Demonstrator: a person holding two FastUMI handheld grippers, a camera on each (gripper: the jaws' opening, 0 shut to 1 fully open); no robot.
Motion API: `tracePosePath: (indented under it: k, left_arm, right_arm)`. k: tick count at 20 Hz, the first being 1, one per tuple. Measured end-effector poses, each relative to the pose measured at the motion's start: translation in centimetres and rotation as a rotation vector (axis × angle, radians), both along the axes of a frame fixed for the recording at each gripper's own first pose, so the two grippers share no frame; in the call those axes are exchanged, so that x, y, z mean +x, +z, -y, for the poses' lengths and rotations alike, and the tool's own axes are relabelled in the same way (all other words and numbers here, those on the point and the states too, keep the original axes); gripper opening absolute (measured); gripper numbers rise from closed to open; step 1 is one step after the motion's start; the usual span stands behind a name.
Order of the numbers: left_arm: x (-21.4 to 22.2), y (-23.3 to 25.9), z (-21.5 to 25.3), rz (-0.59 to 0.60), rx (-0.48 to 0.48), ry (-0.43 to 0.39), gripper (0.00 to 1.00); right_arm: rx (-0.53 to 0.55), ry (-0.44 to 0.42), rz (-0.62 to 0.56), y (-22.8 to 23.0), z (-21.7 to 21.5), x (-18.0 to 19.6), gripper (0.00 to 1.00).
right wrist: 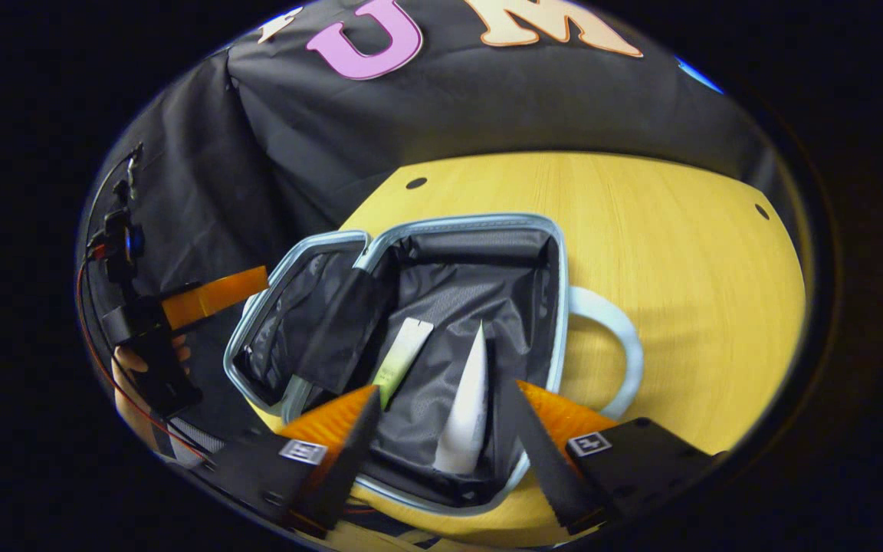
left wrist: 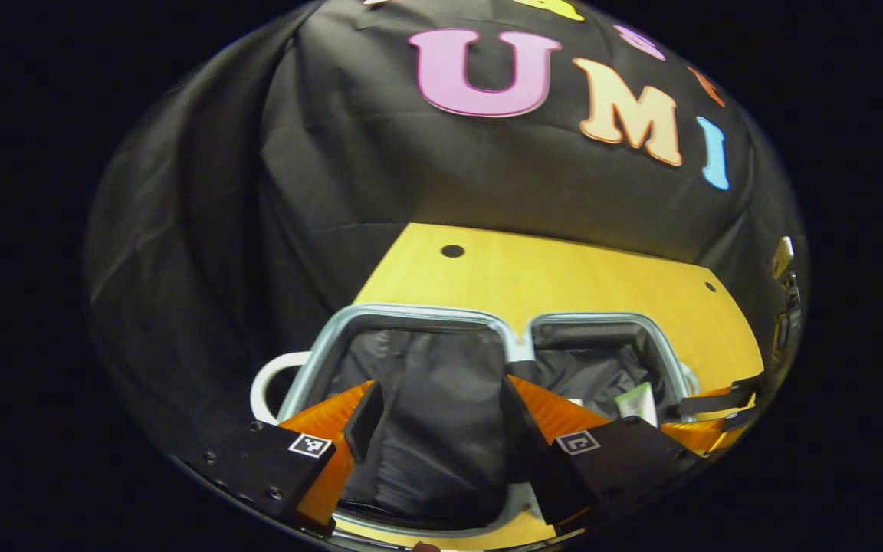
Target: First open the suitcase, pack the skin care products into it, and then close the suitcase.
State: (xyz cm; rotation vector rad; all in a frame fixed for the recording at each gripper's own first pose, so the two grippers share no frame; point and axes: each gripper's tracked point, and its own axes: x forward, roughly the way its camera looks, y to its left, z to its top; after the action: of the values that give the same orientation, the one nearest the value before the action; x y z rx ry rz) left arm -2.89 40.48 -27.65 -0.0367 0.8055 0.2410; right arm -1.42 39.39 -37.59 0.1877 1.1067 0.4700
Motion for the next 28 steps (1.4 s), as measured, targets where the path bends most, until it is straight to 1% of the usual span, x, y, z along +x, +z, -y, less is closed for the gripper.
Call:
tracePosePath:
  k: [1, 4, 5, 8, 11, 14, 19, 20, 21, 23, 26, 27, 28]
  left_arm:
    - [-0.1, 0.3, -1.6, 0.004, 0.018, 0.02, 0.9]
    - [-0.5, 0.8, -6.4, 0.002, 0.078, 0.077, 0.96]
    - [-0.8, 0.9, -7.8, -0.005, 0.092, 0.097, 0.95]
    - [-2.0, 0.5, -12.1, -0.033, 0.105, 0.161, 0.95]
    - [-2.7, -1.2, -15.7, -0.08, 0.104, 0.189, 0.96]
    - [-3.1, -3.0, -17.9, -0.136, 0.072, 0.198, 0.96]
    - [-4.1, -7.0, -19.8, -0.217, -0.026, 0.233, 0.93]
    - [-4.4, -8.0, -20.0, -0.239, -0.037, 0.239, 0.89]
    - [-4.8, -8.9, -20.2, -0.258, -0.049, 0.245, 0.9]
    - [-5.5, -10.1, -20.9, -0.299, -0.065, 0.262, 0.83]
    - [-5.5, -11.5, -20.3, -0.324, -0.125, 0.27, 0.49]
    - [-5.5, -11.8, -19.9, -0.329, -0.136, 0.268, 0.43]
    - [-5.3, -12.0, -19.6, -0.329, -0.145, 0.263, 0.3]
  right_arm:
    - [0.008, -0.008, 0.028, 0.6, 0.1, 0.7, 0.98]
    - [0.054, -0.045, 0.111, 2.5, 0.0, 2.5, 0.98]
    - [0.055, -0.058, 0.146, 3.3, 0.3, 3.4, 0.98]
    - [0.023, -0.083, 0.244, 4.9, 2.0, 5.5, 0.98]
    - [-0.027, -0.108, 0.306, 5.8, 4.3, 6.8, 0.98]
    - [-0.085, -0.146, 0.324, 5.3, 6.5, 6.9, 0.98]
    - [-0.145, -0.169, 0.327, 5.0, 8.8, 5.9, 0.98]
    - [-0.153, -0.18, 0.327, 5.1, 9.2, 5.8, 0.98]
    - [-0.159, -0.19, 0.329, 5.2, 9.7, 5.8, 0.98]
    - [-0.172, -0.207, 0.329, 5.5, 10.6, 5.7, 0.98]
    - [-0.2, -0.222, 0.328, 5.9, 12.2, 5.1, 0.98]
    - [-0.209, -0.226, 0.331, 6.1, 12.7, 5.0, 0.98]
    - [-0.217, -0.231, 0.336, 6.1, 13.2, 5.0, 0.98]
